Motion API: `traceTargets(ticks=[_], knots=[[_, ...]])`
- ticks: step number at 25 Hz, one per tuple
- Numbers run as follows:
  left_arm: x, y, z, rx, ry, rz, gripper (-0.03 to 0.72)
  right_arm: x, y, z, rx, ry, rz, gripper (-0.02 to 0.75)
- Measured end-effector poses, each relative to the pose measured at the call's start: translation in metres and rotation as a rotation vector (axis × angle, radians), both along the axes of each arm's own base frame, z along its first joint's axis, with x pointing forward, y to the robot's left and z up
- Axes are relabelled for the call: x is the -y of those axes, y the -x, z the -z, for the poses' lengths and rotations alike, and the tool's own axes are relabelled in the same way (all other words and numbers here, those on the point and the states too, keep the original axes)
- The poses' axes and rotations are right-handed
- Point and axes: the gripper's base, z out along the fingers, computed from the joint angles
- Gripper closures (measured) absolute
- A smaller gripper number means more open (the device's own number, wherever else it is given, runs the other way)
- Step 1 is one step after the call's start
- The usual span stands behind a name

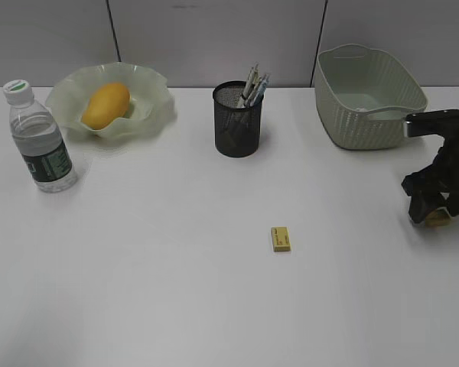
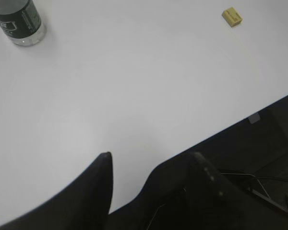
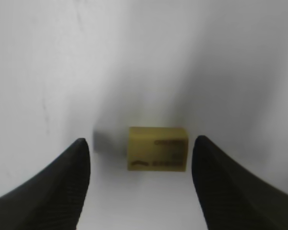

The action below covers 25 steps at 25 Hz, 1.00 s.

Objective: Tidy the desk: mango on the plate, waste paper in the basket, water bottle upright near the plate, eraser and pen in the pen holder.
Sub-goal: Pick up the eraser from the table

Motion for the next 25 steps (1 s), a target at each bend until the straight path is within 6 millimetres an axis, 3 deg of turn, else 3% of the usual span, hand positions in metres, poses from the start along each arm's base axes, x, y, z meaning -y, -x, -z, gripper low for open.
traceTargets(ticks=[6,11,18,21,25], knots=[[0.000,0.000,0.000,0.000,0.000,0.000,0.309,0.001,-0.001,0.010,-0.015,0.008,-0.008,0.272],[0.000,0.000,0.000,0.000,0.000,0.000,0.309,0.001,-0.001,0.013,-0.020,0.009,-0.008,0.415],[0.000,0.000,0.000,-0.001,0.000,0.000,0.309,0.001,-0.001,0.012,-0.017,0.009,-0.008,0.421],[0.000,0.000,0.000,-0.001,0.000,0.000,0.312,-0.001,-0.004,0.003,-0.004,0.000,-0.003,0.421],[0.000,0.000,0.000,-0.001,0.000,0.000,0.312,-0.011,-0.016,-0.030,0.068,-0.015,-0.016,0.421]])
